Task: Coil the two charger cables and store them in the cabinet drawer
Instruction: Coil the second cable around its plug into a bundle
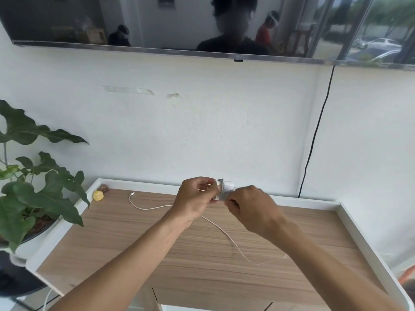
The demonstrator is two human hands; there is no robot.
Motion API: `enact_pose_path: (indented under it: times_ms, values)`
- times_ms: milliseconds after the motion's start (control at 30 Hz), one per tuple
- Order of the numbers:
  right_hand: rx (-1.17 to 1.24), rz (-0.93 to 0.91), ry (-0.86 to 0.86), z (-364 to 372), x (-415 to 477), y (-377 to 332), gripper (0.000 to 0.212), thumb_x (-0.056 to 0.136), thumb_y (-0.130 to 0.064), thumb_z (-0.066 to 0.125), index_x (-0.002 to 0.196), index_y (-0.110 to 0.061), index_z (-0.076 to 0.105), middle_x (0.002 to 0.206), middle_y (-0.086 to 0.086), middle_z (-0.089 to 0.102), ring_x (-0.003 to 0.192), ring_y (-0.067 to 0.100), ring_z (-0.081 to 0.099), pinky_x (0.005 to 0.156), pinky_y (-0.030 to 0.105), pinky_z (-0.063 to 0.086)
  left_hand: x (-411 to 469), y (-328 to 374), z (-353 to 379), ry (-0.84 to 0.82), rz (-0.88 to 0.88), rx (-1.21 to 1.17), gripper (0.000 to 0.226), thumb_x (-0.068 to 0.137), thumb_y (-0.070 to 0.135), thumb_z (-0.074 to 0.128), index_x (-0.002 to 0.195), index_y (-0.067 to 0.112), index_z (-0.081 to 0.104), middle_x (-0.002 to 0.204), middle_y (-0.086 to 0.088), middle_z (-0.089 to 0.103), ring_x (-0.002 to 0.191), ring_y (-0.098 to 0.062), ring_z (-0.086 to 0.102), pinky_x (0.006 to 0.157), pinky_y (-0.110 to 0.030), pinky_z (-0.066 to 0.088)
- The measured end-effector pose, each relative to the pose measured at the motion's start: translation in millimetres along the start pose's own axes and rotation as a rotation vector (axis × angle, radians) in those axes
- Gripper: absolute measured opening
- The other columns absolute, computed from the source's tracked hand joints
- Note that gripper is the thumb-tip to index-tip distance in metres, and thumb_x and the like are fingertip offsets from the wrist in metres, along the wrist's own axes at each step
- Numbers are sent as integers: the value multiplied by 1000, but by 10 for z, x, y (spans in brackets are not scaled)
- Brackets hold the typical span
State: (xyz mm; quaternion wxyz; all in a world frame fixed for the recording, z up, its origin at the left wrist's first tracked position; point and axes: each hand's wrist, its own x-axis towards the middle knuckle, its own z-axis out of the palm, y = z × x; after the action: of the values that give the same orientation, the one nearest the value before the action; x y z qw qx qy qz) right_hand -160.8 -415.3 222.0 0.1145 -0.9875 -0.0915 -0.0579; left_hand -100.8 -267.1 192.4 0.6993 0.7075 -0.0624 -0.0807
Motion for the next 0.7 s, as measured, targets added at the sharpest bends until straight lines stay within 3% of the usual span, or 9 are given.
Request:
enact_pose_path:
  times_ms: [67,133,267,367,433,567,633,700]
  values:
    - [-6,5,25,-118,31,38,27,92,-27,46,73,-12,58,73,3,62,69,28,57,64,37,49,9,-10,-14,-14,-18,3,6,83,5,72,81,10,70,72,-6,65,69,-21,63,74,-37,60]
    - [18,-6,30,-229,83,83,25,92,-27,49,78,-14,65,76,2,67,71,24,60,67,40,52,0,-21,-17,-59,-60,-27,7,82,3,73,82,9,69,76,-10,65,70,-23,64,79,-41,60]
    - [95,-35,23,-358,173,184,18,95,-30,54,92,-24,70,89,-12,69,75,10,58,72,32,51,-3,20,-14,-179,-86,-40,7,85,0,69,90,5,70,85,-16,66,69,-18,67,74,-35,61]
    - [250,-39,46,-369,241,294,14,94,-26,58,89,-26,72,85,-16,67,70,1,56,67,24,45,14,89,-74,-284,-123,-133,14,89,1,64,102,-4,68,94,-20,68,81,-24,65,67,-29,59]
    - [388,-16,64,-349,264,354,16,93,-20,60,86,-25,73,80,-15,67,64,-1,53,61,14,38,17,126,-119,-360,-139,-169,17,91,1,60,105,-5,67,93,-18,70,79,-23,66,67,-29,58]
    - [532,-18,67,-290,290,357,17,92,-22,63,80,-31,73,70,-21,65,55,2,46,54,10,36,32,187,-203,-454,-170,-156,21,94,2,55,109,-7,65,92,-17,69,78,-22,66,69,-29,58]
    - [604,-11,66,-233,311,364,18,92,-26,63,78,-35,71,67,-21,64,55,9,44,54,16,38,53,203,-214,-477,-192,-190,30,91,8,60,113,-11,63,95,-19,68,80,-23,67,69,-29,58]
    - [801,35,52,-144,333,376,22,95,-23,58,80,-31,73,56,-11,52,52,21,36,48,25,34,74,224,-201,-463,-221,-258,47,82,16,64,116,-15,60,94,-18,67,78,-22,66,67,-29,58]
